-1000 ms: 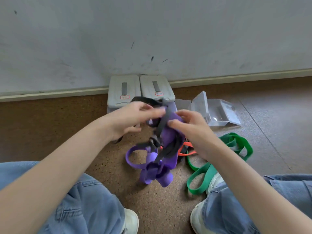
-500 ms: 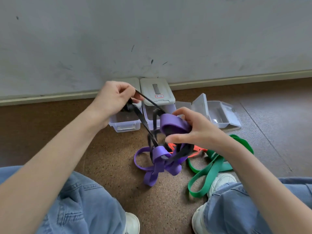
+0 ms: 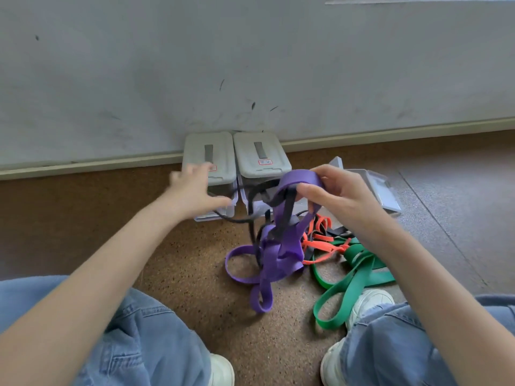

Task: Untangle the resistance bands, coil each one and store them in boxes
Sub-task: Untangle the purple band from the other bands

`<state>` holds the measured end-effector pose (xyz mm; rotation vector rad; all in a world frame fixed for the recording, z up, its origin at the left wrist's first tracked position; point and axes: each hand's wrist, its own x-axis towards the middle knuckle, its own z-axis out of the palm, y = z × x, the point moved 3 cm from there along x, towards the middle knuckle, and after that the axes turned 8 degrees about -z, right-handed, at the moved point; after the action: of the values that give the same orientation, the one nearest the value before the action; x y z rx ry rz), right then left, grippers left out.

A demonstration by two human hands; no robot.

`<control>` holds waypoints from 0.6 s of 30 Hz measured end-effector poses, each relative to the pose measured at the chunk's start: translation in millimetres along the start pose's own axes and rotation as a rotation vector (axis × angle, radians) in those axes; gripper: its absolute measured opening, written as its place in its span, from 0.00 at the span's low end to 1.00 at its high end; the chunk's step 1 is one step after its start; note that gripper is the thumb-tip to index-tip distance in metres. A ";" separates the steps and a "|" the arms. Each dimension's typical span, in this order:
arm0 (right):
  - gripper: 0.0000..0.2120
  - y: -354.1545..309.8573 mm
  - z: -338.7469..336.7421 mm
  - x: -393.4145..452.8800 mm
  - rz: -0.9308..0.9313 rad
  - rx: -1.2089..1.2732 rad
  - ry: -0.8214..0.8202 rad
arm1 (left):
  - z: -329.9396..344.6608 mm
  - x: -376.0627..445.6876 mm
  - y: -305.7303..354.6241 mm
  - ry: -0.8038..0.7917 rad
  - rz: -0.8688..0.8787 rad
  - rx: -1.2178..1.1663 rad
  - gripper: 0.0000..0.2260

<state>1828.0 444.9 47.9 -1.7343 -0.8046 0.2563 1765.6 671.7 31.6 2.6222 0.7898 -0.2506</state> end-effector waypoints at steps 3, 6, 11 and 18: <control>0.09 -13.4 11.0 3.2 -0.063 -0.014 -0.065 | 28.7 -26.7 32.4 -0.424 0.293 -0.436 0.30; 0.15 -16.7 13.9 4.9 -0.097 -0.192 -0.039 | 49.0 -35.2 45.7 -0.455 0.312 -0.721 0.16; 0.08 -6.2 -4.0 3.1 0.011 0.159 0.168 | 39.1 -24.6 43.6 0.016 0.243 -0.622 0.13; 0.15 1.3 -7.6 6.1 0.071 0.248 0.361 | 47.3 -46.4 55.2 -0.551 0.153 -1.115 0.20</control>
<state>1837.3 442.7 50.6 -1.5173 -0.4294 0.0811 1755.7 587.0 18.8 1.4416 0.3484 -0.3375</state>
